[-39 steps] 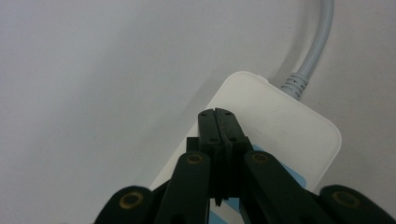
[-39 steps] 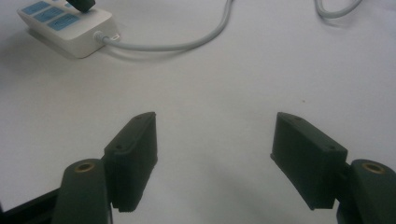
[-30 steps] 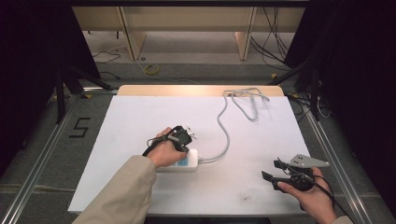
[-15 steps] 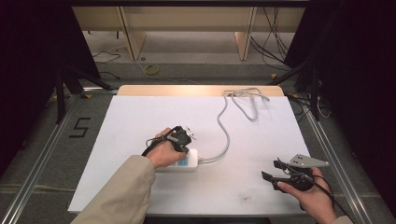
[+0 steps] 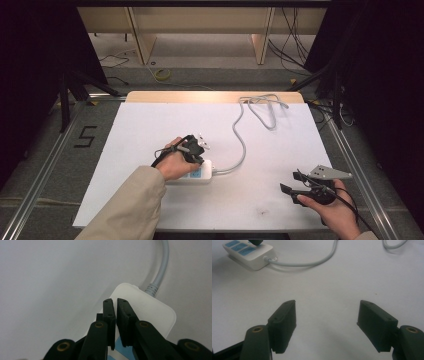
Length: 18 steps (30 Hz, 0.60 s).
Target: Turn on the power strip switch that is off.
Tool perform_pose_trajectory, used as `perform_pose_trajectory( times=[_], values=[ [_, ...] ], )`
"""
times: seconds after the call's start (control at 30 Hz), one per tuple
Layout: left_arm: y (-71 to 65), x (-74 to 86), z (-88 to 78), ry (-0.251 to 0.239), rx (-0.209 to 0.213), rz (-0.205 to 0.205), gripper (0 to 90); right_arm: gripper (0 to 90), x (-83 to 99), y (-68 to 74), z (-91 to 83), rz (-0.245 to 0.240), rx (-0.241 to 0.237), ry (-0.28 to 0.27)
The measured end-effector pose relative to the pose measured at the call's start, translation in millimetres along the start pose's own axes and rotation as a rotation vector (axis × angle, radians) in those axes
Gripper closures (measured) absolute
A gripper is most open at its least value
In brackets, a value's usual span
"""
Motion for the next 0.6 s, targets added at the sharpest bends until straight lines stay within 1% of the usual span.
perform_pose_trajectory(
  times=[0.1,0.2,0.27,0.33,0.37,0.43,0.47,0.5,0.6],
  values=[
    [2.0,0.1,-3.3,-0.013,-0.017,-0.021,80.6,31.4,0.0,0.0,0.0,0.000,0.000,0.000],
    [4.8,0.7,-6.1,-0.031,-0.025,-0.032,77.5,31.4,0.1,0.1,0.1,0.000,0.000,0.001],
    [6.6,0.9,-8.4,-0.043,-0.024,-0.038,75.5,31.3,0.1,0.0,0.0,0.001,0.000,0.001],
    [7.6,1.2,-10.1,-0.066,-0.025,-0.051,72.7,31.4,0.0,0.2,0.0,0.003,0.002,-0.002],
    [8.7,1.3,-11.1,-0.076,-0.027,-0.049,71.1,31.4,0.0,0.1,0.1,0.002,0.001,-0.002],
    [10.1,1.6,-12.7,-0.105,-0.024,-0.063,68.5,31.4,0.1,0.0,0.1,0.001,0.000,0.001],
    [10.9,2.0,-13.9,-0.111,-0.024,-0.064,66.8,31.4,0.1,0.0,0.1,0.001,0.000,0.001],
    [11.3,2.3,-14.5,-0.127,-0.018,-0.071,65.1,31.4,0.1,0.0,0.0,0.001,0.000,0.001],
    [13.6,3.1,-16.8,-0.154,-0.007,-0.081,58.7,31.4,0.2,-0.2,-0.1,0.003,0.002,0.001]
  ],
)
Point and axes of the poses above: each handheld gripper's, and its own axes: z roughly forward along the jaws, x roughly out of its underside, y roughly to its left, the point moved 1 cm from there along z, roughly forward along the jaws, and after that the axes turned 7 degrees about -z, right-handed, at the moved point
